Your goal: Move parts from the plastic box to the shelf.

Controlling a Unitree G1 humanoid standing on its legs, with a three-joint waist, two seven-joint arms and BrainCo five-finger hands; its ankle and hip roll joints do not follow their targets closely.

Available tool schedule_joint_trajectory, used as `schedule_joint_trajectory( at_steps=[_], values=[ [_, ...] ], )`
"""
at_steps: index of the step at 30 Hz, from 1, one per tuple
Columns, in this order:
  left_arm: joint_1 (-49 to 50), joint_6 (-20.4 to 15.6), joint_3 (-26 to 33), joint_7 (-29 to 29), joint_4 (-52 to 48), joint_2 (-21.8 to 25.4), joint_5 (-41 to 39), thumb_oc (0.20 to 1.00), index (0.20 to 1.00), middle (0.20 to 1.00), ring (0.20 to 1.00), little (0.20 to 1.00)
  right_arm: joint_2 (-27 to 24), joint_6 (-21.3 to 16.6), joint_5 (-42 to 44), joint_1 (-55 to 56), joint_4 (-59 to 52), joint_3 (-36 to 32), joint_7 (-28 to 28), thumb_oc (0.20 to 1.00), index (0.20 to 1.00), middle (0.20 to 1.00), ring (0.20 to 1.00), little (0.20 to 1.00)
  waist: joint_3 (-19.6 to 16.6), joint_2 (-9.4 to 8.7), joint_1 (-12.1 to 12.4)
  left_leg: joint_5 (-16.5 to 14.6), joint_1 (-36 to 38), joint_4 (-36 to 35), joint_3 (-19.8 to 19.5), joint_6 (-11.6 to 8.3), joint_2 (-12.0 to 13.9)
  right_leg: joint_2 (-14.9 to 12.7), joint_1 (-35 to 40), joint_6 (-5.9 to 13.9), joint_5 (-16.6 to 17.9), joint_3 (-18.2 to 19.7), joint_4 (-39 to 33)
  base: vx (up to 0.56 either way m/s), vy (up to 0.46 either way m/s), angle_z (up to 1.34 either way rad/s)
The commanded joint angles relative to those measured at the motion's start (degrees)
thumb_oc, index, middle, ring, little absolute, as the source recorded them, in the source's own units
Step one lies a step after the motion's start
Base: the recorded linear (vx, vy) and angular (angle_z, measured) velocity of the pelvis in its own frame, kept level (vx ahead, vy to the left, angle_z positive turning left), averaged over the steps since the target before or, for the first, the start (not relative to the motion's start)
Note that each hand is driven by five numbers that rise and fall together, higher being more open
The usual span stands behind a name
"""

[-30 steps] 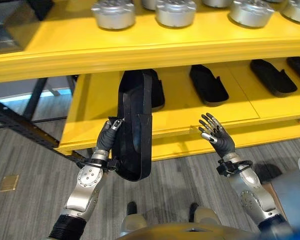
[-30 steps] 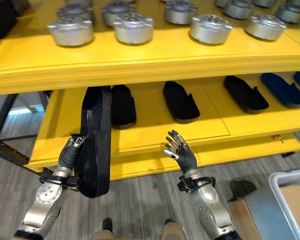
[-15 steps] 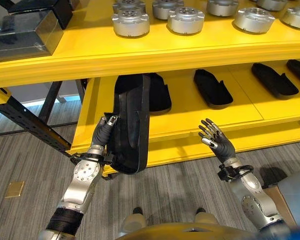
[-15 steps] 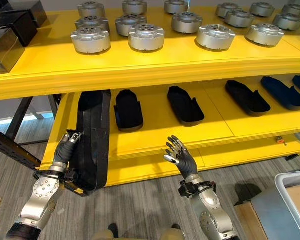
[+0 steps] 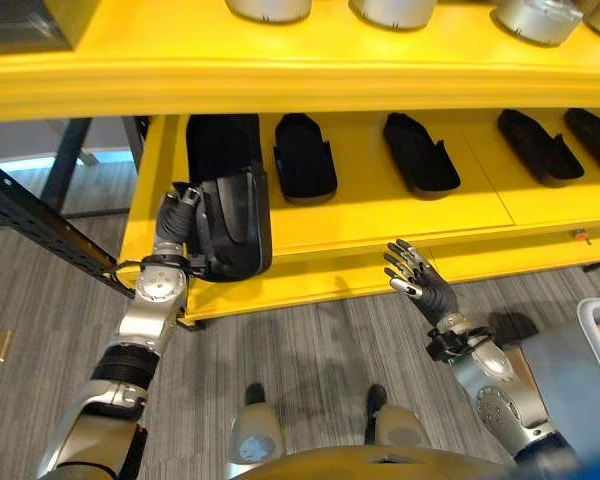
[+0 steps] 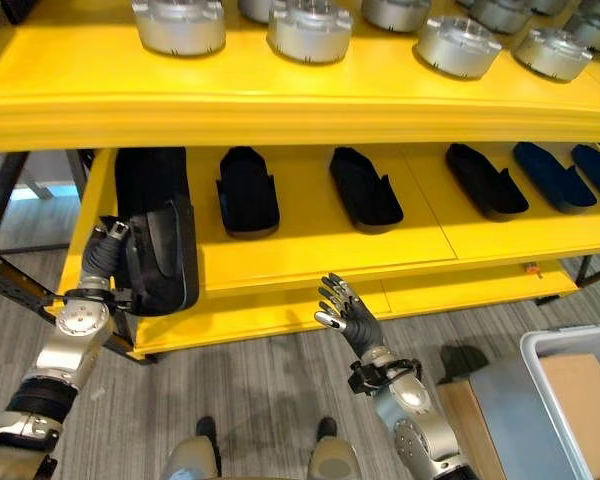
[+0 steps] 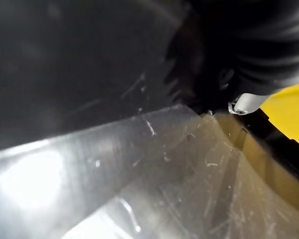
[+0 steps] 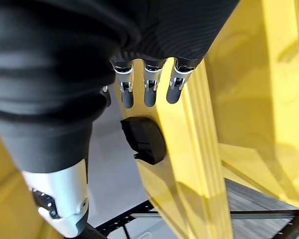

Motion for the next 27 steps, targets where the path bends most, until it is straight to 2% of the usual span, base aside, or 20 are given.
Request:
schedule_joint_trajectory(
  at_steps=[1,9,11,16,21,27],
  values=[
    [-11.09,-2.36,-0.77,1.8,4.1,6.83,-2.79,0.2,0.2,0.2,0.2,0.2,-0.17,-2.78,2.04,-1.71,-4.22,0.58,1.18,1.0,1.0,1.0,1.0,1.0,1.09,-0.94,-0.24,-3.28,-3.34,6.3,-0.56,-0.68,2.14,-1.82,-1.01,1.58,1.23,0.99,0.41,-0.05,-0.017,0.03],
    [-19.28,-1.9,-3.64,1.24,11.99,10.88,-6.31,0.2,0.2,0.2,0.2,0.2,-0.53,-2.77,2.37,-1.35,-4.2,1.85,1.97,1.0,1.0,1.0,1.0,1.0,2.71,-1.58,-0.77,-2.96,-5.6,6.84,-0.85,-0.89,2.38,-1.55,-2.92,1.67,2.18,1.33,0.4,-0.05,-0.001,0.02],
    [-25.03,-1.57,-6.27,0.8,17.18,11.99,-8.86,0.2,0.2,0.2,0.2,0.2,-0.82,-2.98,2.87,-1.09,-3.94,2.56,2.29,1.0,1.0,1.0,1.0,1.0,3.34,-1.98,-1.21,-2.69,-7.3,7.5,-1.31,-1.07,2.47,-1.46,-4.23,1.69,2.5,1.12,0.73,-0.05,-0.015,0.02],
    [-31.21,-0.67,-9.09,-0.66,23.9,13.34,-12.45,0.2,0.2,0.2,0.2,0.2,-0.89,-2.98,3.53,-1.29,-3.68,3.5,2.46,1.0,1.0,1.0,1.0,1.0,4.17,-2.43,-1.49,-2.6,-8.33,7.97,-1.34,-1.07,2.89,-1.16,-5.31,1.92,2.94,1.33,0.93,-0.01,-0.001,0.07],
    [-35.58,0.62,-11.33,-1.81,29.35,14.12,-12.19,0.2,0.2,0.2,0.2,0.2,-1.18,-2.97,3.71,-1.17,-3.47,3.67,2.77,1.0,1.0,1.0,1.0,1.0,4.74,-2.7,-1.77,-2.73,-9.02,8.6,-1.37,-1.16,3.14,-1.0,-5.86,1.96,2.97,1.43,1.21,0.0,0.0,0.0],
    [-38.81,1.48,-10.31,-2.51,35.79,14.66,-15.54,0.2,0.2,0.2,0.2,0.2,-1.14,-3.12,4.63,-1.24,-3.12,3.92,2.82,1.0,1.0,1.0,1.0,1.0,5.06,-3.38,-2.12,-3.28,-10.18,9.96,-1.45,-1.17,3.81,-0.68,-6.92,2.08,2.76,1.55,2.0,0.01,0.001,-0.02]
  ],
)
